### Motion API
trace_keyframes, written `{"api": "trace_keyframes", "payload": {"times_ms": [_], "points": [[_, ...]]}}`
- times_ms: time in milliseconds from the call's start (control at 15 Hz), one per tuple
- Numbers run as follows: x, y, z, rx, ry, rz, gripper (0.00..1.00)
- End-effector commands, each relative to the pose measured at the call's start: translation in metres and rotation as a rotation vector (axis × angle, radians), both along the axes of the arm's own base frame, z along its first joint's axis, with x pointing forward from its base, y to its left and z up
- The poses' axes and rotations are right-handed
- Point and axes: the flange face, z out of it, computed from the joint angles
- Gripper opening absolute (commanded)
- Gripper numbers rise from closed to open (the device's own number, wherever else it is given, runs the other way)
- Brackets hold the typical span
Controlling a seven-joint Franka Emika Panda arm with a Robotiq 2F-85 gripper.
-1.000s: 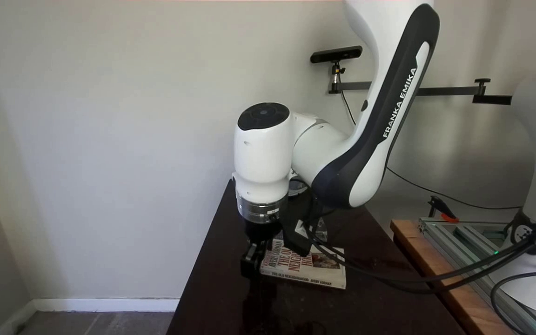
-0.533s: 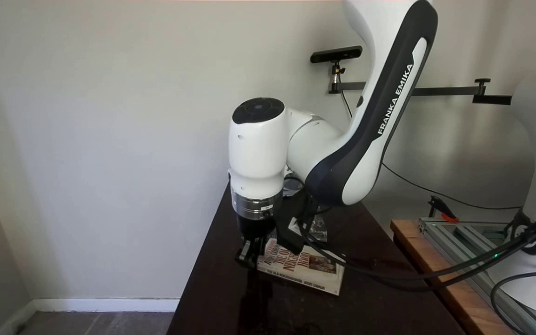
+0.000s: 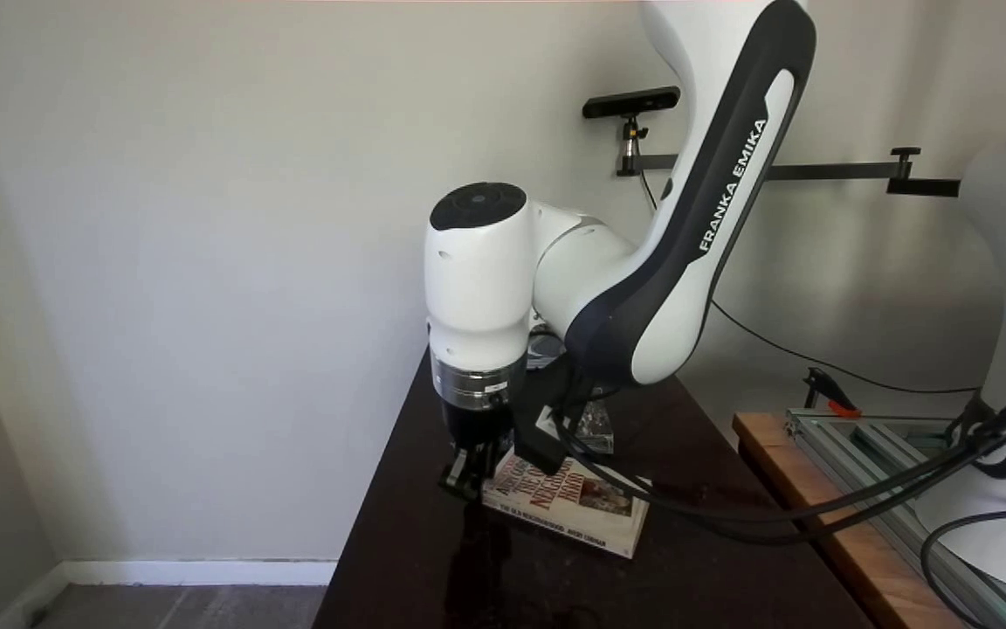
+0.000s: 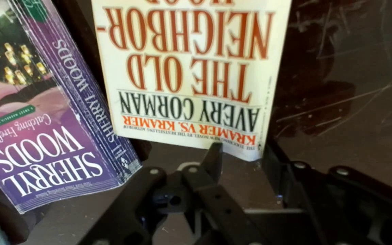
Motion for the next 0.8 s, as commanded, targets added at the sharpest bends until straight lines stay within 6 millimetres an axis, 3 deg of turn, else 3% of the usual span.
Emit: {"api": "trace_keyframes", "payload": {"times_ms": [0, 267, 333, 733], "points": [[-0.004, -0.001, -0.007, 0.012, 0.043, -0.019, 0.69], [-0.014, 0.004, -0.003, 0.036, 0.115, -0.034, 0.97], [-0.017, 0.007, -0.003, 0.044, 0.146, -0.032, 1.0], [-0.039, 0.034, 0.013, 0.042, 0.243, 0.041, 1.0]]}}
